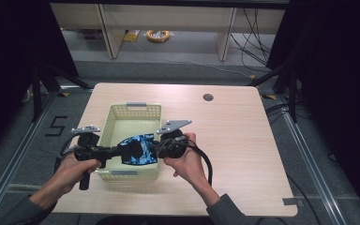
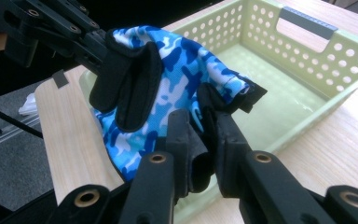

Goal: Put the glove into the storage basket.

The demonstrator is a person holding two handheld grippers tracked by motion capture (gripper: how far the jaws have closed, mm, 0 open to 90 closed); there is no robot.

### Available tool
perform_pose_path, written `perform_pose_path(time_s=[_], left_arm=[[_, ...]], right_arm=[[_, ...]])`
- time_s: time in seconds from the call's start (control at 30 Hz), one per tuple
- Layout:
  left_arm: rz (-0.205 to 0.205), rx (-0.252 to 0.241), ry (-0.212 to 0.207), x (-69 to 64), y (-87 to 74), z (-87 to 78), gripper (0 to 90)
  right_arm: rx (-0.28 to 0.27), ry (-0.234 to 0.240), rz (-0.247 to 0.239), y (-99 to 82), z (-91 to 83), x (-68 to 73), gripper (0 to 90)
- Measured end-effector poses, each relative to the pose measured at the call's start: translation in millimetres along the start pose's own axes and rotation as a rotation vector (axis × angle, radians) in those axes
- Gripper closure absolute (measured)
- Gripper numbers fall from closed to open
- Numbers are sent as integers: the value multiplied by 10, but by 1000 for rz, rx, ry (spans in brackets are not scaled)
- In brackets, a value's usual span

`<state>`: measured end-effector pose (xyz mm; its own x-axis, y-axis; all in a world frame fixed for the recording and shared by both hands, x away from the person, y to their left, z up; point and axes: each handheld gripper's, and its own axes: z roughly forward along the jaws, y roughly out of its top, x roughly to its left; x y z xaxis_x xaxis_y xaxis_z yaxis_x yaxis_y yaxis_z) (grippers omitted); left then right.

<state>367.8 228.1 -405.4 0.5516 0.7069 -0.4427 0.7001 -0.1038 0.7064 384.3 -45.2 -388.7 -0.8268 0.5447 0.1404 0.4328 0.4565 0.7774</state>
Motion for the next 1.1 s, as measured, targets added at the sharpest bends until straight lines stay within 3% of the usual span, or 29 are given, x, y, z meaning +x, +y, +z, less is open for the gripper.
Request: perform_pose_path(time_s=[0.57,0.63,0.7,0.73,0.83,1.1], left_arm=[[-76,60,33,375,-139,18,829],[-85,65,36,403,-162,26,827],[-84,66,42,415,-173,28,827],[-85,74,38,432,-181,26,824],[-94,75,43,461,-203,31,821],[-80,109,56,482,-232,76,783]], right_arm=[[48,0,22,-16,493,9,788],[71,6,32,-24,530,17,788],[61,3,25,-34,564,16,788],[92,6,26,-35,587,25,787],[110,2,25,-49,641,35,787],[171,-9,21,-91,777,67,786]])
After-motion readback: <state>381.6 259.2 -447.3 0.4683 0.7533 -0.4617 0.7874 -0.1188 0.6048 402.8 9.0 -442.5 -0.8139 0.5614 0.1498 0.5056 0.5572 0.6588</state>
